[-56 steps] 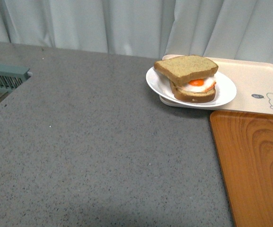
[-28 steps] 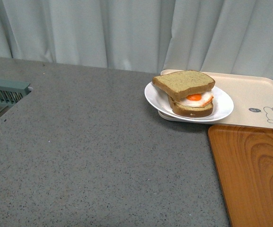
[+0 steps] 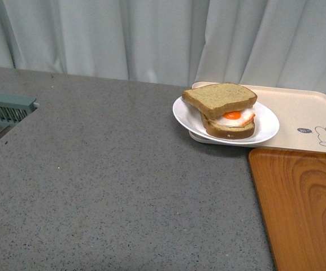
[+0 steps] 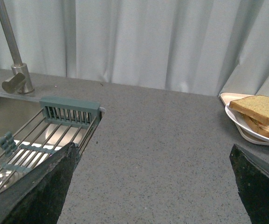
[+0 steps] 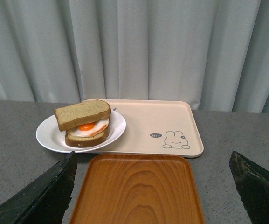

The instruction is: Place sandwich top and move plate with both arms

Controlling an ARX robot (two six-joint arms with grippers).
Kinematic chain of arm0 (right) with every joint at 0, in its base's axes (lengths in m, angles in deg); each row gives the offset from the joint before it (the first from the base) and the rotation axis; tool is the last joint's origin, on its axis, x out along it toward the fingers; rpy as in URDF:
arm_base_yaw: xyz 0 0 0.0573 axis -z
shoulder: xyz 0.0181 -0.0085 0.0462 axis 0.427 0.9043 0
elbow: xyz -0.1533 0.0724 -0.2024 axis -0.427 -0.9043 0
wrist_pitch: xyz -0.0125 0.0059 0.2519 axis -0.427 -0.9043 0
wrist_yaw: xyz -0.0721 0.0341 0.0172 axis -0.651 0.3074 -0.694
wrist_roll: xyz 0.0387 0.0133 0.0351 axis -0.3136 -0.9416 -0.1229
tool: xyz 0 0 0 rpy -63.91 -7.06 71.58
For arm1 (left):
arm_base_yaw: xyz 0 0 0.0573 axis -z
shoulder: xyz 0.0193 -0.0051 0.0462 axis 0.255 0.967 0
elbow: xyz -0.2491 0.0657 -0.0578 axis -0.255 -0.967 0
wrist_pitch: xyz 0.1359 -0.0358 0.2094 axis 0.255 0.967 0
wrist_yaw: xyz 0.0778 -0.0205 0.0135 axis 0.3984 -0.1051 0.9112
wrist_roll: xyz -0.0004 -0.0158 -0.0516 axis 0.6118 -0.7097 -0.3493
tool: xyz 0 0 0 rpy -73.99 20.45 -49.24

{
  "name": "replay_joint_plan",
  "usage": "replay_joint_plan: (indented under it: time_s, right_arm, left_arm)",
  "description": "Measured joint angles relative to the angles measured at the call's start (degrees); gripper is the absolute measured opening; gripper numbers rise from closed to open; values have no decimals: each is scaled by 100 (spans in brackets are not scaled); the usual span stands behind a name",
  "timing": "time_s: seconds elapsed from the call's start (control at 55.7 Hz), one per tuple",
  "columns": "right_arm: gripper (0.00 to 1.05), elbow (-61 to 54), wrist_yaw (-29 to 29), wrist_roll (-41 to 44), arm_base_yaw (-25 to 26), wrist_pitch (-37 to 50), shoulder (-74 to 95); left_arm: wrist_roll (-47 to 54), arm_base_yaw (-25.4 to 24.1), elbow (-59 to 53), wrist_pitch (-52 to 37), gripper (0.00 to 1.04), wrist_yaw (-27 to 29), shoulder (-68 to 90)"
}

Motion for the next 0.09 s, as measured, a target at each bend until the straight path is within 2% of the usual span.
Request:
replay_joint_plan:
  time_s: [0.09]
  right_arm:
    - [96, 0, 0, 0, 0, 0, 0]
  left_arm:
    - [0, 0, 0, 0, 98, 0, 0]
